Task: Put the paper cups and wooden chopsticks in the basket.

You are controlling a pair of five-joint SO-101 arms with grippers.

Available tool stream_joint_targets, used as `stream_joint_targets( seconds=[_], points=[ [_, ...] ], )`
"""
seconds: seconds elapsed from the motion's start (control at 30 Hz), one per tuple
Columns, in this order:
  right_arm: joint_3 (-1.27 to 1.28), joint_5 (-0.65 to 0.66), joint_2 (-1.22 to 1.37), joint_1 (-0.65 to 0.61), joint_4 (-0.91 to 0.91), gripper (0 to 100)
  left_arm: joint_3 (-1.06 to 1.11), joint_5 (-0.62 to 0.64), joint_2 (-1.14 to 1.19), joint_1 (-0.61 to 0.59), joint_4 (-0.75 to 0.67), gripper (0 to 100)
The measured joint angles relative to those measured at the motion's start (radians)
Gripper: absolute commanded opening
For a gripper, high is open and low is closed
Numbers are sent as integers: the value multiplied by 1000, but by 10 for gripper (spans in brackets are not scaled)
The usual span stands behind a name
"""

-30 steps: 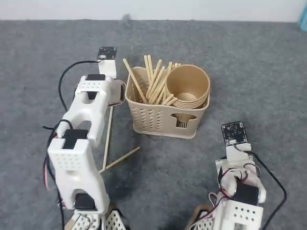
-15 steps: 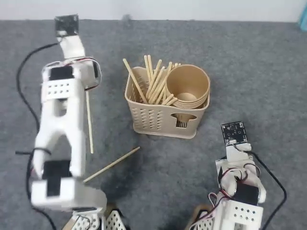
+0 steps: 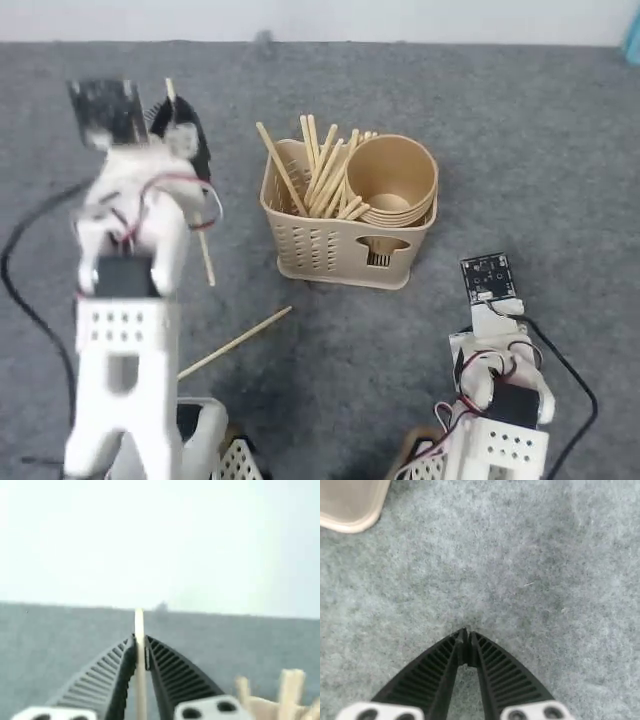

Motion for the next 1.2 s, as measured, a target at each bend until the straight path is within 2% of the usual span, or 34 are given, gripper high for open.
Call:
stream_joint_targets(
  seconds=[0.17,0.33,0.47,0.63,0.9,1.1,1.2],
  points=[
    [0,0,0,0,0,6,127,0,-215,69,-133,12],
    [0,0,0,0,0,6,112,0,-359,114,-152,12],
    [0,0,0,0,0,6,9,0,-393,110,-158,12],
    [0,2,0,0,0,6,-143,0,-396,124,-158,12],
    [0,2,0,0,0,6,-350,135,-245,121,-221,12],
    [0,2,0,0,0,6,-325,144,-114,198,-244,12],
    [0,2,0,0,0,6,-226,144,-112,229,-351,12]
  ],
)
